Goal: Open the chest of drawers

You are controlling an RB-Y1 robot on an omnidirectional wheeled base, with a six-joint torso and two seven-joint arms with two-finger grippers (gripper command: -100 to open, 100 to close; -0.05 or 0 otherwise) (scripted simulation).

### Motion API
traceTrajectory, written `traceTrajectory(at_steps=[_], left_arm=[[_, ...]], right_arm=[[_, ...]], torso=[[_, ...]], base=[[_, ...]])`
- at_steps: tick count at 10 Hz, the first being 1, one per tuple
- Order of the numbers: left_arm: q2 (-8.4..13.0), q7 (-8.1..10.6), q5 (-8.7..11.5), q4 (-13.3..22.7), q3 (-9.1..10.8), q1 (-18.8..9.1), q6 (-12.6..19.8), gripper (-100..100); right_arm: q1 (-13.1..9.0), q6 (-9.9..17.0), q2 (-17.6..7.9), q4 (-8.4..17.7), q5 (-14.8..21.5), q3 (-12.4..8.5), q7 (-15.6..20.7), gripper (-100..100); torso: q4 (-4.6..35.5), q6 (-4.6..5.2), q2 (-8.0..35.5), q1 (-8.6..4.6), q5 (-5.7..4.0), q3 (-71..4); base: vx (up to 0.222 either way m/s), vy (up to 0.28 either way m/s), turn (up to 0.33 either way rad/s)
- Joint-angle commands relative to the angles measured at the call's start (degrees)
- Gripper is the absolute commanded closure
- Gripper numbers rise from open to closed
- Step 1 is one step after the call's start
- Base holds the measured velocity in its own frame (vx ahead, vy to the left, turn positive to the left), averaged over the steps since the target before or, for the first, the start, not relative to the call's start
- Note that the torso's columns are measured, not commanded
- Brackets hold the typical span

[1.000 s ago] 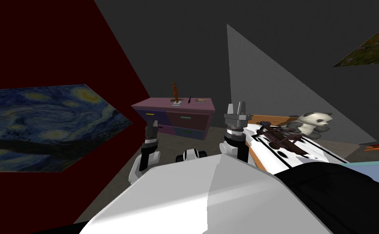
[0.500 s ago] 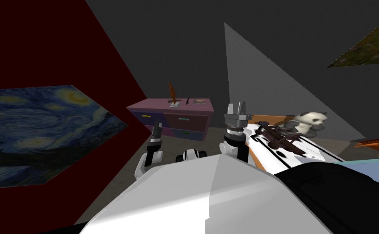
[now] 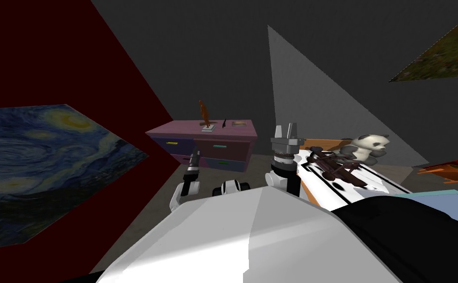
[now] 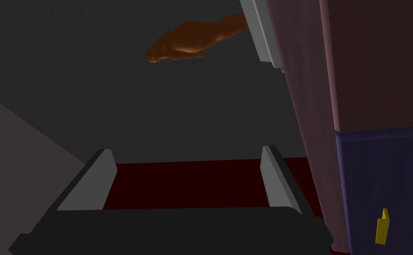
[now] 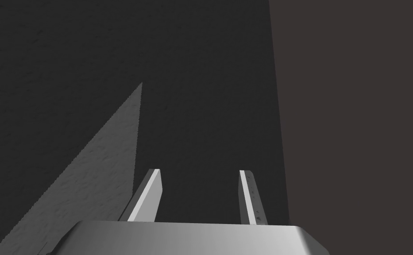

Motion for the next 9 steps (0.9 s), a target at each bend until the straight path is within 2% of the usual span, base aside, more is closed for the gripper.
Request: traceTrajectory(at_steps=[1,9], left_arm=[[-1.04,-0.75,-0.83,3.32,-1.06,-0.98,1.44,-100],[-3.12,-2.76,-3.00,15.57,-3.51,-5.55,4.95,-100]], right_arm=[[0.00,0.00,0.00,0.00,0.00,0.00,0.00,0],[0.00,0.00,0.00,0.00,0.00,0.00,0.00,0]], torso=[[0.00,0.00,0.01,-0.01,0.00,0.01],[0.00,0.00,-0.01,-0.07,-0.02,0.00]], base=[[0.083,-0.028,-0.058],[0.075,-0.021,-0.061]])
